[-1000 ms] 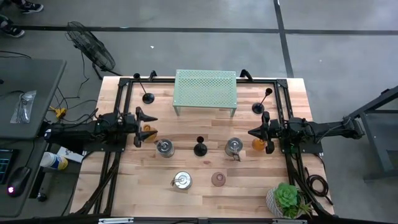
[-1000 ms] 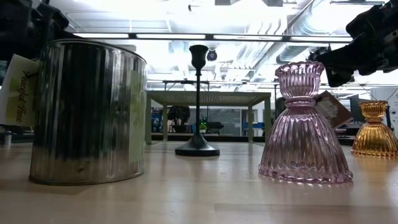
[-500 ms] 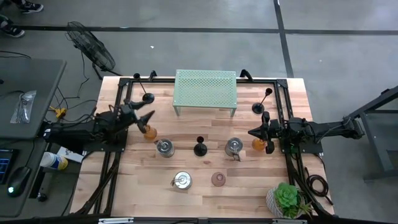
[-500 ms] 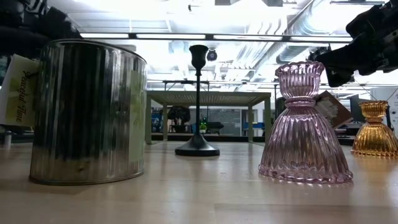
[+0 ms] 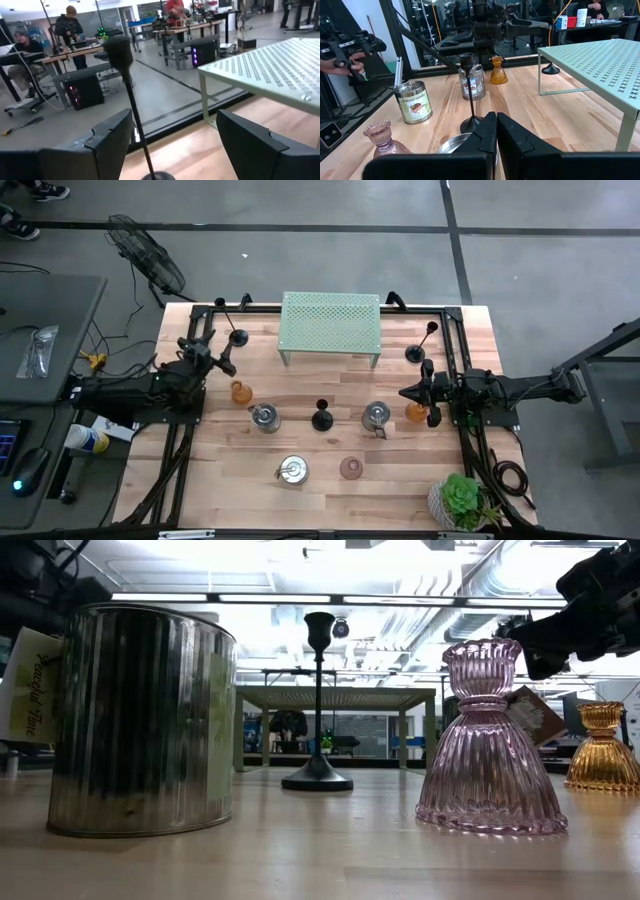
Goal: Pick & Place candle stick holders
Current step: Put the top left black candle holder on the shelf
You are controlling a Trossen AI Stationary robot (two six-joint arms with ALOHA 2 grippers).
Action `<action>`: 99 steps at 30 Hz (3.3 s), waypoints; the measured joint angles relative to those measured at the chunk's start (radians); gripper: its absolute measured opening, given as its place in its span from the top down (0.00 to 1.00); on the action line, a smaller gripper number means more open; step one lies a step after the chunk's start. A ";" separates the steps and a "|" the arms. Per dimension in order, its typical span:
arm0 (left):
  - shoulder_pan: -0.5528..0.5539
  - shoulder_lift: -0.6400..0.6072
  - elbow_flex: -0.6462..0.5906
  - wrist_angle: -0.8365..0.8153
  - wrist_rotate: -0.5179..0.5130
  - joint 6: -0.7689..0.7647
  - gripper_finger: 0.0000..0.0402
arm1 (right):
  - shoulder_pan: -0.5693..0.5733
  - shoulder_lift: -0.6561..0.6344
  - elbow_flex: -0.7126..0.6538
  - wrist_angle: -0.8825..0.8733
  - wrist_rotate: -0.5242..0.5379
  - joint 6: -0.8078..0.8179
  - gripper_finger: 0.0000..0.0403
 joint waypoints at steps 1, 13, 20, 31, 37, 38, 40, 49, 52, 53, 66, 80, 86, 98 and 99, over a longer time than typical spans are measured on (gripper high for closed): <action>0.000 0.000 -0.006 0.007 -0.014 -0.026 0.30 | 0.000 0.000 0.000 0.000 0.000 0.000 0.99; 0.122 0.011 -0.030 0.045 0.054 -0.128 0.30 | 0.000 0.000 0.000 0.000 0.000 0.000 0.99; 0.309 0.142 -0.031 0.173 0.270 -0.150 0.30 | 0.000 0.000 0.000 0.000 0.000 0.000 0.99; 0.547 0.486 -0.026 0.459 0.394 -0.151 0.30 | 0.000 0.000 0.000 0.000 0.000 0.000 0.99; 0.658 0.693 0.035 0.575 0.474 -0.151 0.30 | 0.000 0.000 0.000 0.000 0.000 0.000 0.99; 0.677 0.727 0.040 0.609 0.479 -0.151 0.30 | 0.000 0.000 0.000 0.000 0.000 0.000 0.99; 0.706 0.789 0.045 0.644 0.488 -0.152 0.30 | 0.000 0.000 0.000 0.000 0.000 0.000 0.99; 0.739 0.925 0.063 0.782 0.573 -0.232 0.38 | 0.000 0.000 0.000 0.000 0.000 0.000 0.99; 0.739 0.927 0.063 0.790 0.584 -0.232 0.45 | 0.000 0.000 0.000 0.000 0.000 0.000 0.99; 0.739 0.927 0.063 0.791 0.584 -0.232 0.47 | 0.000 0.000 0.000 0.000 0.000 0.000 0.99; 0.739 0.927 0.063 0.791 0.582 -0.230 0.75 | 0.000 0.000 0.000 0.000 0.000 0.000 0.99; 0.739 0.927 0.065 0.791 0.579 -0.228 0.98 | 0.000 0.000 0.000 0.000 0.000 0.000 0.99; 0.739 0.926 0.065 0.791 0.579 -0.228 0.97 | 0.000 0.000 0.000 0.000 0.000 0.000 0.99; 0.739 0.926 0.225 0.777 0.718 -0.133 0.99 | 0.000 0.000 0.000 0.000 0.000 0.000 0.99; 0.739 0.927 0.261 0.740 0.741 -0.113 0.98 | 0.000 0.000 0.000 0.000 0.000 0.000 0.99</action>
